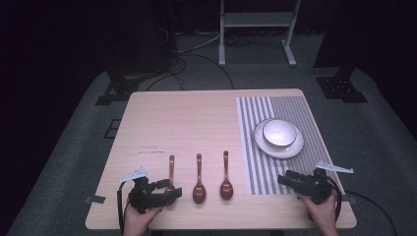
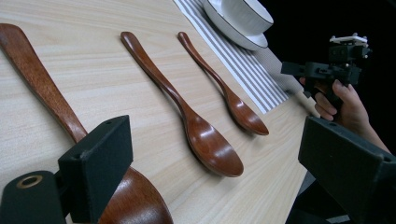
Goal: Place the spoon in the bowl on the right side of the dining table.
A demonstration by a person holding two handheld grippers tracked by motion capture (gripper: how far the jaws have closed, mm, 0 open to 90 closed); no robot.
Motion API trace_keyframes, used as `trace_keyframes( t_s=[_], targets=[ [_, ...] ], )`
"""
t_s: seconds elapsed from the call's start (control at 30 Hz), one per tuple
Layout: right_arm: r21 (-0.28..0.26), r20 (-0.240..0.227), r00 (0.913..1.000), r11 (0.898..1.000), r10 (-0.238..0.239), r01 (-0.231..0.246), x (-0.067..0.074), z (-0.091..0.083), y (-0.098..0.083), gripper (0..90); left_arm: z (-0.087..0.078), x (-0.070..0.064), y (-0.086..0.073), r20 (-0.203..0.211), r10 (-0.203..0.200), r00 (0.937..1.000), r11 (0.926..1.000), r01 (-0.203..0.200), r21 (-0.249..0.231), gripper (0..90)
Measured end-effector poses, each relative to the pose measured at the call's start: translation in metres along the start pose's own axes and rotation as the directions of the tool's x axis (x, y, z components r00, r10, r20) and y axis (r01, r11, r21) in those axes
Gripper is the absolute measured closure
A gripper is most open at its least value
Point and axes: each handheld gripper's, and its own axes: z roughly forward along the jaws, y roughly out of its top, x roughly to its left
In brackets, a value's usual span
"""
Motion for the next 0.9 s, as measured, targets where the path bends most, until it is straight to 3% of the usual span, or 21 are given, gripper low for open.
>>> trace_keyframes(
  t_s=[0.47,0.73,0.9],
  targets=[
    [0.035,-0.024,0.9996,0.999,-0.011,0.012,0.006,0.015,0.007,27.2,0.003,-0.002,-0.004,0.015,-0.008,0.9999,0.9999,0.008,0.014,9.0],
    [0.055,-0.041,0.9987,0.998,-0.029,0.031,0.014,0.025,0.015,27.2,0.010,-0.008,-0.004,0.058,-0.022,0.9981,0.9992,0.020,0.034,9.0],
    [0.067,-0.053,0.9974,0.996,-0.048,0.052,0.020,0.035,0.021,27.2,0.017,-0.013,-0.004,0.070,-0.010,0.9975,0.9986,0.007,0.052,9.0]
  ],
)
